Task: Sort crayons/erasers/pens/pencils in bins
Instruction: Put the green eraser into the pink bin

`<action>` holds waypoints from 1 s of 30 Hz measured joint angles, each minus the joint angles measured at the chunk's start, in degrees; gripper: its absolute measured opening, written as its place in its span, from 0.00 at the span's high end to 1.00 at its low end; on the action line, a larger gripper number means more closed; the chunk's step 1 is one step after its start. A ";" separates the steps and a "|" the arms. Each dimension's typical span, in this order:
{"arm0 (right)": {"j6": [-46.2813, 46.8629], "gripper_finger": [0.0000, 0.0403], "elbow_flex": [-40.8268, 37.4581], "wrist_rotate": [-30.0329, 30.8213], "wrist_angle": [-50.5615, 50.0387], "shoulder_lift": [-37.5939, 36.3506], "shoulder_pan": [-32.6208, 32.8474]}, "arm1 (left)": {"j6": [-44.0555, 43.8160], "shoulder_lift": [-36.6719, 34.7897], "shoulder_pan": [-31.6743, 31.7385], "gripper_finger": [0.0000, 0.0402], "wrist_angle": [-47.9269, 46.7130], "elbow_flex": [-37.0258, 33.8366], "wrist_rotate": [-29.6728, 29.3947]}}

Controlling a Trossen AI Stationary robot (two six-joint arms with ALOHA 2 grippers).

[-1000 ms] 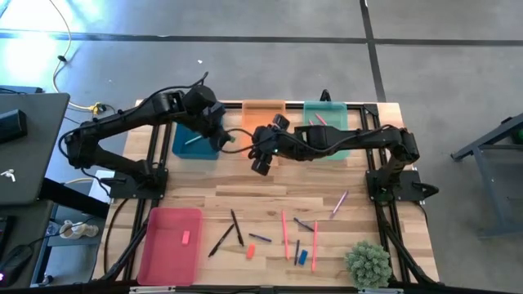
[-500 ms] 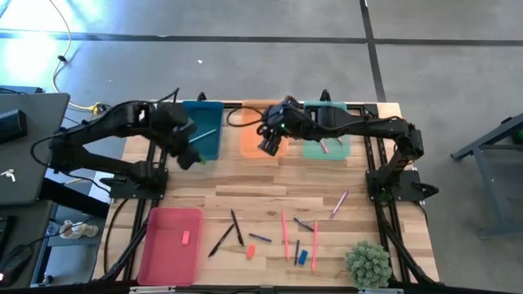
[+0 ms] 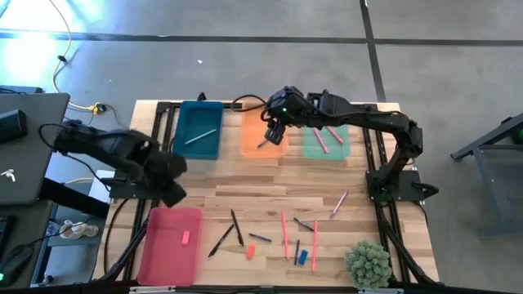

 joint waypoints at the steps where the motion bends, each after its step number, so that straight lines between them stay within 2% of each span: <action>1: -0.24 0.51 0.00 -0.02 0.00 0.00 -0.26 | -2.31 -0.02 -1.74 0.96 0.53 -1.16 1.05; 5: -1.53 0.51 0.00 -0.26 0.02 0.00 -1.39 | -9.84 0.00 -8.44 0.96 5.01 -5.09 4.70; 13: -3.03 0.51 0.00 -0.22 0.04 0.00 -3.98 | -17.19 0.51 -16.35 0.96 17.53 -15.20 4.86; 20: -5.16 0.51 -0.04 -2.77 0.11 0.00 -5.44 | -22.94 0.74 -19.57 0.96 27.74 -23.80 5.35; 30: -6.38 0.51 -0.04 -2.97 0.22 0.00 -6.23 | -25.64 0.74 -20.79 0.96 39.50 -32.70 5.45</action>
